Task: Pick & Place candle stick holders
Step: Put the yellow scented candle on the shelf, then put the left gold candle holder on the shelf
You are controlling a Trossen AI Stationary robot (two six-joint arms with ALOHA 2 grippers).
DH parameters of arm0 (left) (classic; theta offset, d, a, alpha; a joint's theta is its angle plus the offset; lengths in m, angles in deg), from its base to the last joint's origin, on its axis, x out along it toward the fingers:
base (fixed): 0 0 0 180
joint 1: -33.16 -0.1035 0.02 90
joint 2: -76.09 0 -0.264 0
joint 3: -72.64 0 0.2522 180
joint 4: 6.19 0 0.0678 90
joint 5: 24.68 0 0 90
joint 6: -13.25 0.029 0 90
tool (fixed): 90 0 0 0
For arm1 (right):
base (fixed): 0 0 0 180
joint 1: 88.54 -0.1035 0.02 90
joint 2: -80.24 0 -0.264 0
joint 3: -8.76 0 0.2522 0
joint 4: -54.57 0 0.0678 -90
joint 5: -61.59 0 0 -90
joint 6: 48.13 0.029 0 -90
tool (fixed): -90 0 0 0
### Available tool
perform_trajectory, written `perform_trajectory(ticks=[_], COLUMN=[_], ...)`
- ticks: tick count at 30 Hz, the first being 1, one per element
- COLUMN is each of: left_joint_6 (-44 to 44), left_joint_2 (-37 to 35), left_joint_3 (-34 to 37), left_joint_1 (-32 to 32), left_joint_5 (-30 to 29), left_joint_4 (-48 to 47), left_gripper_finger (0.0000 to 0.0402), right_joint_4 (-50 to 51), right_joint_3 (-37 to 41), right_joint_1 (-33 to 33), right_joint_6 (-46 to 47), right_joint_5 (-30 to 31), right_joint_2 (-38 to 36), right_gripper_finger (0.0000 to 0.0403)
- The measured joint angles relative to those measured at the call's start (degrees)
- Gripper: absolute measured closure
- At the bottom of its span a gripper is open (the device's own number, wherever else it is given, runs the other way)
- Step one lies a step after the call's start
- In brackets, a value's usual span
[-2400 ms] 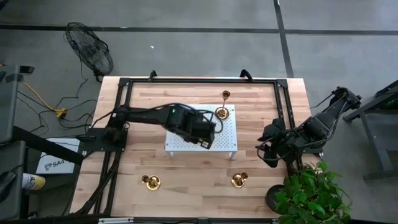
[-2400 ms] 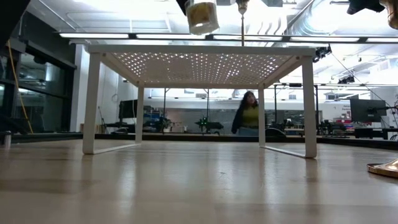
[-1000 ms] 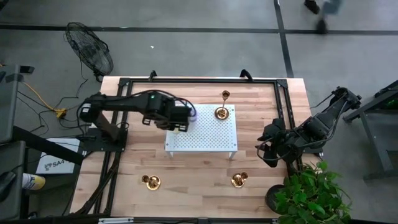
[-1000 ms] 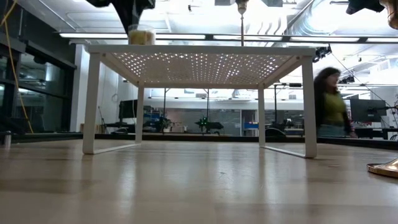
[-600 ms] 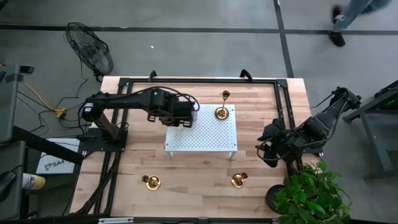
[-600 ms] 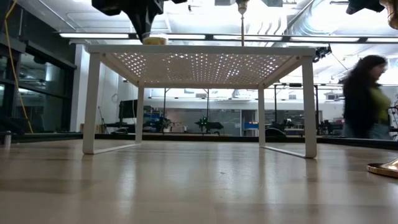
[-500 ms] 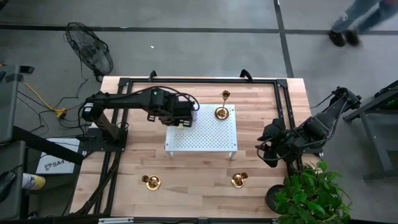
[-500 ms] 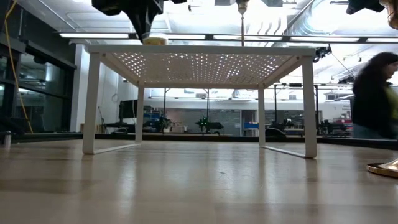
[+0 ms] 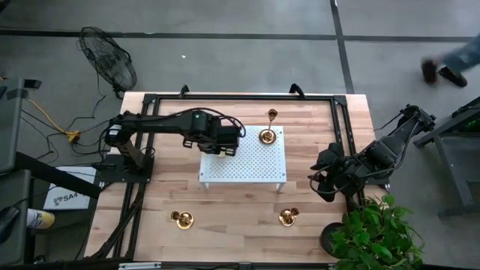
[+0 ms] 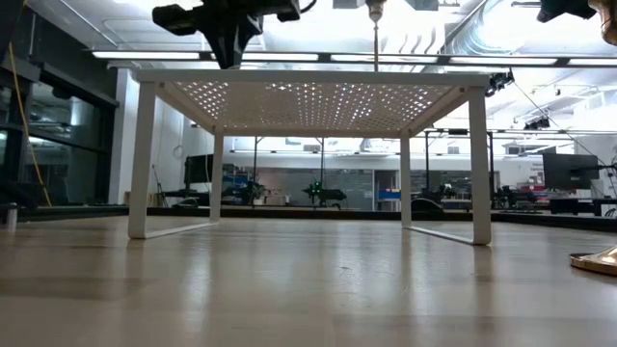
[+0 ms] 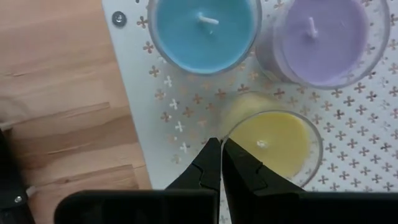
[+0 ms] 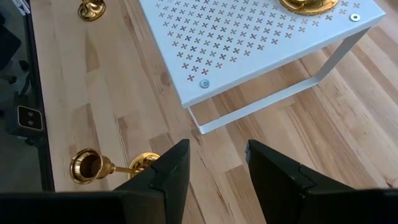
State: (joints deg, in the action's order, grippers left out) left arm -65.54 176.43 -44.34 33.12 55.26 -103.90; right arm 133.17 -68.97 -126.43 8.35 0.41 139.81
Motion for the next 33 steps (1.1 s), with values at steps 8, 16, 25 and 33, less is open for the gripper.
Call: perform_trajectory(ticks=[8,16,25,33], left_joint_6=[0.1,0.1,0.6,2.7], left_joint_2=[0.0,0.0,0.0,-1.1], left_joint_3=[0.0,0.0,0.0,-3.6], left_joint_1=[0.0,0.0,0.0,0.6], left_joint_5=[-0.1,0.3,0.1,-0.2], left_joint_4=[-0.1,-0.1,-0.2,-4.2], left_gripper_finger=[0.0402,0.0383,0.0336,0.0310], right_joint_4=[0.0,0.0,0.0,0.0], right_joint_3=[0.0,0.0,0.0,0.0], right_joint_1=[0.0,0.0,0.0,0.0], right_joint_6=[0.2,0.2,0.2,0.0], right_joint_5=[-0.1,-0.1,-0.2,-1.4], right_joint_2=[0.0,0.0,0.0,0.0], right_gripper_finger=[0.0249,0.0249,0.0249,0.0249])
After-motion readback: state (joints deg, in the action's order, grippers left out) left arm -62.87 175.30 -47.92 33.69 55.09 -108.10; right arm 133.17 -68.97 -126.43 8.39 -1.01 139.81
